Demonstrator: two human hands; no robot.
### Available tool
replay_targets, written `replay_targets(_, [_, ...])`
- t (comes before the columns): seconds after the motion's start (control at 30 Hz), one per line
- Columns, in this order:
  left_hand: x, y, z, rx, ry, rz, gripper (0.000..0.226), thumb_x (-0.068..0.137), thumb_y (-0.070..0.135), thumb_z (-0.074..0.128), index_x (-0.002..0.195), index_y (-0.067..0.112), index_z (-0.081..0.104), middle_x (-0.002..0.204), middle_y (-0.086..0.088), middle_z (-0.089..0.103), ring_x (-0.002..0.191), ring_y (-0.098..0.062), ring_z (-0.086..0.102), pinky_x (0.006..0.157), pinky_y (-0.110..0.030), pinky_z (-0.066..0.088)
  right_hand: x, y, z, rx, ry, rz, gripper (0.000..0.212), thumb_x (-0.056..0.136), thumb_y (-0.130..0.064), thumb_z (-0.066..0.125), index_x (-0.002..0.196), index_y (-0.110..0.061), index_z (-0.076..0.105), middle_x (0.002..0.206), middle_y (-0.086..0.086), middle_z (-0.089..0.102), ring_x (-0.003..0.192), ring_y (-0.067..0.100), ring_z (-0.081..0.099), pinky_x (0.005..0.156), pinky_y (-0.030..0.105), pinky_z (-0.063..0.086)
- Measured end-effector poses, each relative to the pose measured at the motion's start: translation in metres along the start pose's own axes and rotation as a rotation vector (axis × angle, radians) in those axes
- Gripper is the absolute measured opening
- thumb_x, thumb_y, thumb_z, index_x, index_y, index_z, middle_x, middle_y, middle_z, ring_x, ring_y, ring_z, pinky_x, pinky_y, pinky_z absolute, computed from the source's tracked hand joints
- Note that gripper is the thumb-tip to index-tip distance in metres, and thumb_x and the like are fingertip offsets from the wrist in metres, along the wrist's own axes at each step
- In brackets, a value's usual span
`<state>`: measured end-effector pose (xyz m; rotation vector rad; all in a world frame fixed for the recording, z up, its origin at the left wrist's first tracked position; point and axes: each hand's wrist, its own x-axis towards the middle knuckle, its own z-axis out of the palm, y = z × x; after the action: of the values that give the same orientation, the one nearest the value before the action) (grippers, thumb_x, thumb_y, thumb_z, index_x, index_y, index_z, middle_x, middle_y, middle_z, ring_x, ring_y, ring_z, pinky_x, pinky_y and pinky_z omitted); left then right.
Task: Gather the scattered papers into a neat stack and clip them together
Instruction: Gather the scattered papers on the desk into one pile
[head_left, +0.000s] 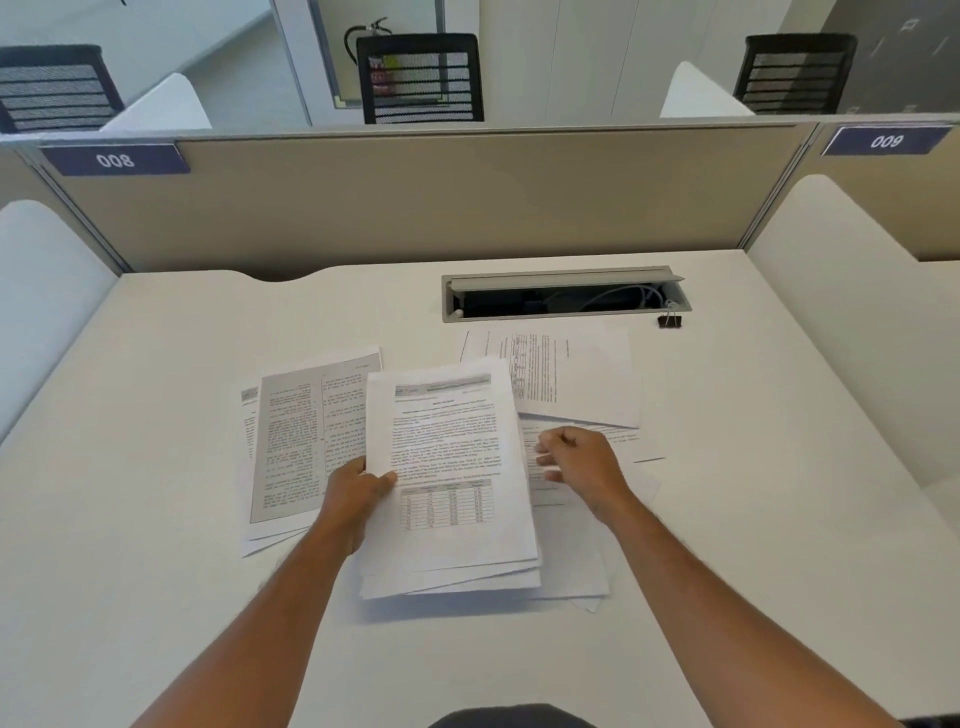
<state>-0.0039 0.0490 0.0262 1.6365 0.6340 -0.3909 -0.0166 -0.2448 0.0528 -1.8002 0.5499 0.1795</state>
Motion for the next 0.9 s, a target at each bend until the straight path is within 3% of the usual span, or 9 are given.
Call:
replay_targets(0.07, [0.002, -0.002, -0.005, -0.008, 0.020, -0.006, 0.035, 0.092, 0.001, 0.066, 0.127, 0.007, 0.065, 0.118, -0.010, 0.074, 0.100, -0.033, 0.072, 0.092, -0.053, 0.058, 0.021, 0.000, -0.008, -0.313, 0.055, -0.116, 0.028, 0.094, -0.024, 0.064, 0.120, -0.015, 0.070, 0.124, 0.007, 0.071, 0.114, 0.022, 0.066, 0.103, 0.039, 0.051])
replay_targets(0.17, [0.004, -0.003, -0.011, -0.045, 0.029, -0.020, 0.035, 0.093, 0.001, 0.065, 0.127, 0.008, 0.064, 0.116, -0.010, 0.075, 0.098, -0.033, 0.073, 0.088, -0.051, 0.059, 0.049, -0.007, -0.017, -0.700, -0.044, -0.171, 0.065, 0.097, -0.031, 0.061, 0.154, -0.013, 0.035, 0.159, 0.009, 0.037, 0.147, 0.026, 0.033, 0.118, 0.041, 0.032])
replay_targets(0.23, [0.006, -0.002, -0.013, -0.103, 0.031, -0.032, 0.037, 0.093, 0.001, 0.066, 0.129, 0.010, 0.064, 0.118, -0.009, 0.074, 0.098, -0.033, 0.073, 0.088, -0.053, 0.060, 0.063, -0.008, -0.018, -0.959, -0.088, -0.173, 0.074, 0.099, -0.039, 0.056, 0.158, -0.013, 0.020, 0.164, 0.012, 0.022, 0.152, 0.029, 0.019, 0.119, 0.046, 0.026])
replay_targets(0.3, [0.006, 0.001, -0.015, -0.186, 0.027, -0.046, 0.036, 0.094, 0.000, 0.066, 0.129, 0.010, 0.064, 0.118, -0.009, 0.074, 0.101, -0.034, 0.073, 0.090, -0.054, 0.059, 0.068, -0.005, -0.014, -1.086, -0.116, -0.139, 0.075, 0.099, -0.046, 0.050, 0.158, -0.014, 0.017, 0.163, 0.012, 0.023, 0.151, 0.030, 0.021, 0.118, 0.049, 0.026])
replay_targets(0.4, [0.004, 0.007, -0.018, -0.334, -0.017, -0.057, 0.034, 0.094, -0.005, 0.063, 0.126, 0.008, 0.065, 0.119, -0.010, 0.075, 0.107, -0.035, 0.071, 0.097, -0.057, 0.055, 0.063, 0.006, -0.002, -1.149, -0.112, -0.098, 0.072, 0.100, -0.049, 0.046, 0.156, -0.014, 0.019, 0.158, 0.012, 0.032, 0.146, 0.030, 0.029, 0.114, 0.052, 0.030])
replay_targets(0.47, [0.005, 0.011, -0.018, -0.429, -0.036, -0.058, 0.034, 0.093, -0.007, 0.061, 0.124, 0.007, 0.065, 0.119, -0.010, 0.075, 0.109, -0.035, 0.070, 0.092, -0.053, 0.057, 0.051, 0.011, 0.008, -1.185, -0.054, -0.104, 0.066, 0.100, -0.046, 0.045, 0.154, -0.013, 0.025, 0.150, 0.013, 0.042, 0.139, 0.031, 0.038, 0.109, 0.051, 0.035])
replay_targets(0.63, [0.011, 0.014, -0.013, -0.494, -0.001, -0.060, 0.027, 0.092, -0.008, 0.062, 0.115, 0.006, 0.067, 0.116, -0.011, 0.076, 0.106, -0.033, 0.071, 0.079, -0.044, 0.059, 0.022, -0.002, 0.017, -1.048, -0.026, -0.147, 0.032, 0.099, -0.034, 0.049, 0.120, -0.012, 0.061, 0.120, 0.010, 0.068, 0.110, 0.031, 0.063, 0.089, 0.037, 0.047])
replay_targets(0.77, [0.010, 0.013, -0.011, -0.447, 0.021, -0.041, 0.028, 0.092, -0.008, 0.062, 0.113, 0.010, 0.068, 0.112, -0.008, 0.076, 0.103, -0.032, 0.072, 0.085, -0.047, 0.058, 0.041, -0.017, -0.006, -0.859, 0.054, -0.114, 0.046, 0.099, -0.025, 0.054, 0.143, -0.014, 0.051, 0.137, 0.011, 0.061, 0.125, 0.032, 0.057, 0.098, 0.036, 0.047])
replay_targets(0.9, [0.007, 0.010, -0.012, -0.226, 0.070, -0.004, 0.033, 0.092, -0.005, 0.064, 0.122, 0.010, 0.065, 0.111, -0.007, 0.074, 0.100, -0.032, 0.071, 0.089, -0.052, 0.058, 0.075, -0.009, -0.040, -0.894, 0.089, -0.050, 0.080, 0.090, -0.033, 0.068, 0.156, -0.014, 0.026, 0.161, 0.013, 0.027, 0.149, 0.031, 0.023, 0.113, 0.048, 0.034])
